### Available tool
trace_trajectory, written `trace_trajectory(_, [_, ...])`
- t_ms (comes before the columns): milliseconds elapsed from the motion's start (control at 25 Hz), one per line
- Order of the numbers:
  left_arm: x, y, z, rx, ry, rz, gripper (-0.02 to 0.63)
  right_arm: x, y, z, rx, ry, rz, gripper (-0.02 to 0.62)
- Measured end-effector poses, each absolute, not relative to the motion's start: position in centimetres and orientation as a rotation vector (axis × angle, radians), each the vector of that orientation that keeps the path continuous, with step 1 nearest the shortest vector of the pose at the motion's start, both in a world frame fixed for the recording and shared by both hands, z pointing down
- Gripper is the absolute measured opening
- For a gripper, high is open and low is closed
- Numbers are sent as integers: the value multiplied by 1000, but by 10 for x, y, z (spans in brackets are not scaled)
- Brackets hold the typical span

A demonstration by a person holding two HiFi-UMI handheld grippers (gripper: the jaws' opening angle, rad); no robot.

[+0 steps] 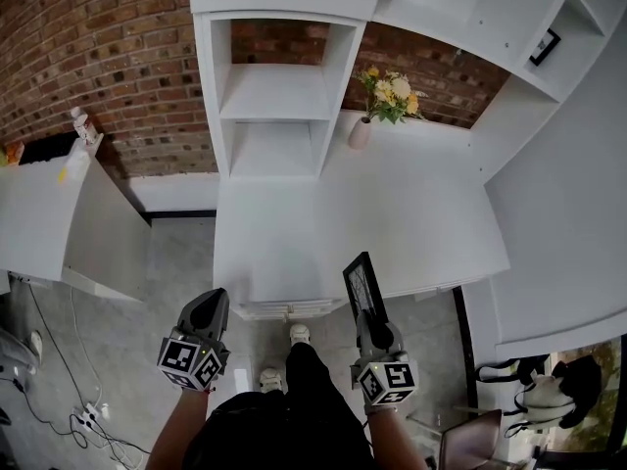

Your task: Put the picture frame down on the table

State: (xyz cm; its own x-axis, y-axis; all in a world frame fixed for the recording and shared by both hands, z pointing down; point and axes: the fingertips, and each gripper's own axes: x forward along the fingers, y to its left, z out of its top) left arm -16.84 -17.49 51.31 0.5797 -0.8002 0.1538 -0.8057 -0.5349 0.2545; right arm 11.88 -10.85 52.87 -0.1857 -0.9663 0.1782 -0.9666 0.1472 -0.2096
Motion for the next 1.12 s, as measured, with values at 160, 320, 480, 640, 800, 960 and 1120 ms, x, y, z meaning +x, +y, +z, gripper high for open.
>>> trace_trajectory(160, [-175,-190,507,2514,-1365,39,-3,120,-134,543,1968,-2377,464,40])
trace_trajectory(320, [-180,-213,501,2495,-1421,28,-3,121,-166,546,1929,-2397,473,40])
trace_trajectory(480, [-178,-234,502,2467,-1469,16,-3,116,-194,548,1873,-2429,477,40])
trace_trajectory(640, [-167,-252,505,2461,-1464,12,-3,116,-218,551,1840,-2439,486,40])
trace_trajectory(800, [-162,-268,506,2452,-1462,17,-3,115,-238,556,1810,-2437,491,40])
trace_trajectory(960, [-157,-279,509,2444,-1461,17,-4,113,-256,565,1796,-2425,512,40])
trace_trajectory(1120, [-149,-283,516,2435,-1442,48,-3,113,-267,574,1786,-2411,543,40])
